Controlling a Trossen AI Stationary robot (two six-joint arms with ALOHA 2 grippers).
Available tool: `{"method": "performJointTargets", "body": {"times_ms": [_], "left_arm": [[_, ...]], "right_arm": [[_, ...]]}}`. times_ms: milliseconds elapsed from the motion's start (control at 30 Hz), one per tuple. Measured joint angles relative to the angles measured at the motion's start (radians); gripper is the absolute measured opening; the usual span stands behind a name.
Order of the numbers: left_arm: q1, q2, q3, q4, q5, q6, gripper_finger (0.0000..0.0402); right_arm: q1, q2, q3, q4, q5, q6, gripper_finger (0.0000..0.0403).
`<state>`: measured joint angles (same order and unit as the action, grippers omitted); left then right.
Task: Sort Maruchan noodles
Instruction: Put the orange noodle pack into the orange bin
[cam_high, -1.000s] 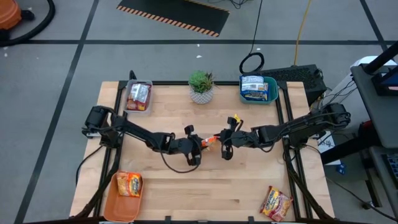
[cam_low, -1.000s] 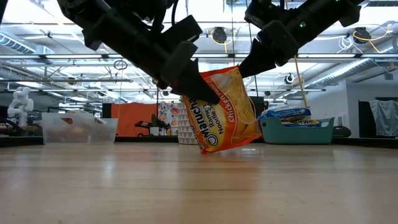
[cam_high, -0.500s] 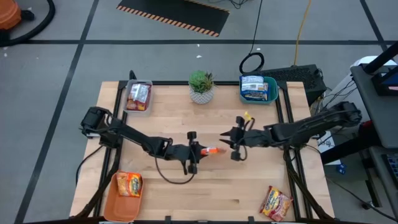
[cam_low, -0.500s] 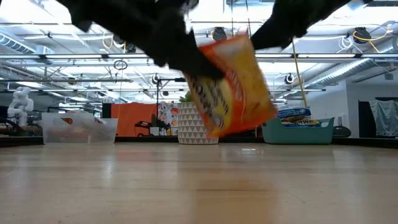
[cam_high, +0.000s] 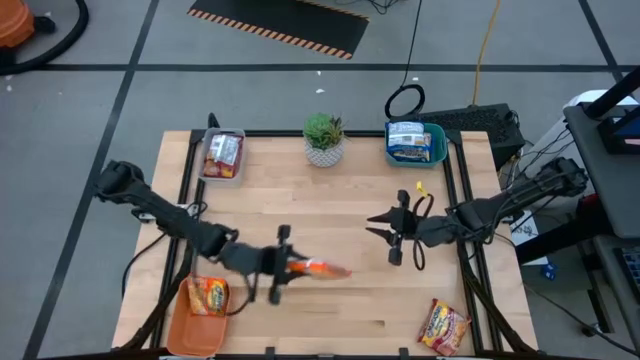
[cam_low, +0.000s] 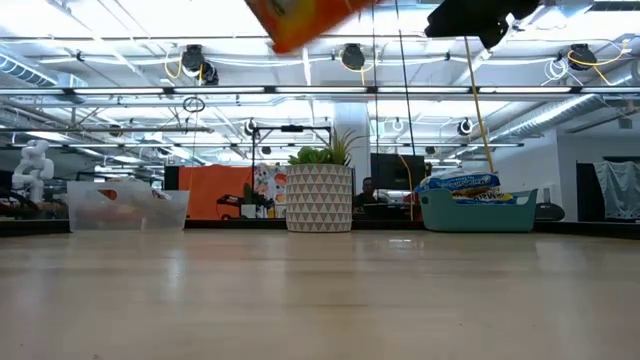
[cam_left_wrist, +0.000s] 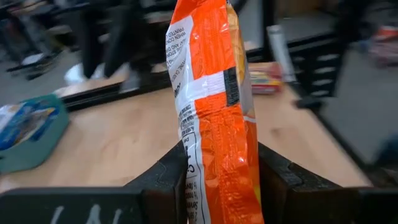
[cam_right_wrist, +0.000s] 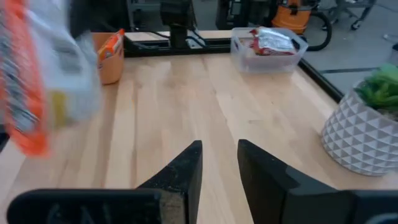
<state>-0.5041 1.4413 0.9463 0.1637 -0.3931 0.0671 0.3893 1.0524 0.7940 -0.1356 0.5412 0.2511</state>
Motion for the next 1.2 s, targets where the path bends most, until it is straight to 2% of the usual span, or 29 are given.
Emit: {"method": "performJointTargets", "body": {"times_ms": [233,433,733,867,1067,1200], "left_arm": [[-0.169,-0.056,-0.001,-0.109,0.002,-0.014,0.0124],[-0.268,-0.076,0.0,-0.137,0.0,-0.201,0.0124],[-0.372,-0.173,0.0,-0.24,-0.001,-0.336,0.0124],[-0.381,-0.23,0.051,-0.412,-0.006,-0.442,0.0124],[-0.399,-0.247,0.211,-0.786,-0.011,-0.52,0.0124],[-0.418,-0.248,0.264,-0.894,0.028,-0.6,0.0124]], "right_arm": [[0.053,0.0,0.0,0.0,-0.018,0.027,0.0098],[0.084,0.0,0.0,0.001,-0.021,0.044,0.0098],[0.09,0.0,0.0,0.0,-0.02,0.046,0.0098],[0.09,0.0,0.0,0.0,-0.021,0.024,0.0098],[0.09,0.0,0.0,0.003,-0.021,0.001,0.0098],[0.09,-0.001,0.0,0.004,-0.022,-0.001,0.0098]]}}
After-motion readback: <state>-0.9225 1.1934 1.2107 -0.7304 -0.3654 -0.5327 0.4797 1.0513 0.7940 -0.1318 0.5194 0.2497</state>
